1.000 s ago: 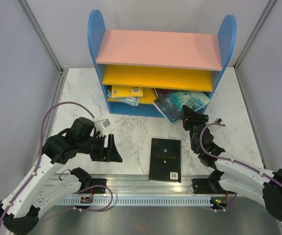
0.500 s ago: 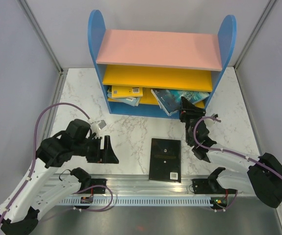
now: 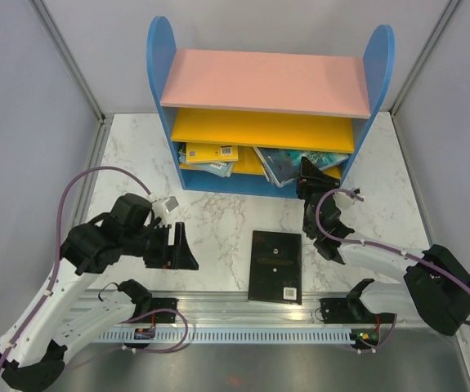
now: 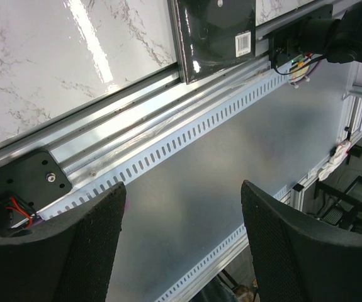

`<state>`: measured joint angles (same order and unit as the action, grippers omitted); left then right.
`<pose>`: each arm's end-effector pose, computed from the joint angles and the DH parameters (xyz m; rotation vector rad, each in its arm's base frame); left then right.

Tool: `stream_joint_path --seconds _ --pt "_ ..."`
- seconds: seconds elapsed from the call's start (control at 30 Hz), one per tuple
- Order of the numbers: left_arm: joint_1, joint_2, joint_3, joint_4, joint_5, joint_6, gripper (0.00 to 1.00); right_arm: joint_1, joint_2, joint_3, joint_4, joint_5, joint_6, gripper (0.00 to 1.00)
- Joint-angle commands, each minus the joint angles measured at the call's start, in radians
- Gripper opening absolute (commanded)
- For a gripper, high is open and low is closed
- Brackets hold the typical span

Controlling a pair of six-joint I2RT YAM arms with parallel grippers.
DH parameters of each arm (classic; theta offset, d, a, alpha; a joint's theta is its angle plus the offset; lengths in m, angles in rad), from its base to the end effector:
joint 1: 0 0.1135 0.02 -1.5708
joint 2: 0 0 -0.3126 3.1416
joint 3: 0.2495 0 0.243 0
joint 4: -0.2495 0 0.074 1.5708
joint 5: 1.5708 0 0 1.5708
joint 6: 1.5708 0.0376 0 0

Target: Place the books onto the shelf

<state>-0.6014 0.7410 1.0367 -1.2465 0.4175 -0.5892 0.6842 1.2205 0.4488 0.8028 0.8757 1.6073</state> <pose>0.0409 -0.0466 0.3623 0.1995 2.6959 -0.9575 0.1898 0.1175 0.2890 1.3169 1.0207 1.1204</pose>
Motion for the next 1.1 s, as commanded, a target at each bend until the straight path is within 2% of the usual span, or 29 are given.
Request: stream_joint_path --seconds 0.0,0.2,0.4,0.47,0.5,0.57,0.6,0.7,0.87,1.07 --pt "0.005 0.012 0.04 -0.024 0.003 0.058 0.77 -0.018 0.0 0.08 0.136 0.177 0.085 0.0" --pt "0.005 0.023 0.048 -0.031 0.0 0.081 0.77 -0.02 0.013 0.12 0.021 0.178 0.074 0.0" --pt "0.005 0.026 0.054 -0.031 0.007 0.089 0.77 -0.021 0.042 0.143 -0.03 0.174 0.083 0.05" --pt "0.005 0.024 0.052 -0.03 0.007 0.088 0.77 -0.023 0.04 0.148 -0.074 0.167 0.095 0.12" --pt "0.005 0.023 0.052 -0.028 0.009 0.089 0.77 -0.023 0.037 0.152 -0.092 0.161 0.098 0.24" --pt "0.005 0.02 0.052 -0.025 0.01 0.089 0.77 -0.032 0.033 0.172 -0.145 0.132 0.086 0.39" --pt "0.005 0.017 0.051 -0.025 0.01 0.088 0.77 -0.037 0.034 0.185 -0.166 0.114 0.079 0.52" --pt "0.005 0.006 0.048 -0.021 0.01 0.083 0.77 -0.057 0.036 0.215 -0.214 0.039 0.049 0.66" --pt "0.005 -0.005 0.049 -0.005 0.012 0.075 0.77 -0.058 0.014 0.264 -0.332 -0.058 0.016 0.71" --pt "0.005 -0.014 0.049 0.01 0.009 0.066 0.77 -0.058 -0.073 0.286 -0.474 -0.158 -0.03 0.73"
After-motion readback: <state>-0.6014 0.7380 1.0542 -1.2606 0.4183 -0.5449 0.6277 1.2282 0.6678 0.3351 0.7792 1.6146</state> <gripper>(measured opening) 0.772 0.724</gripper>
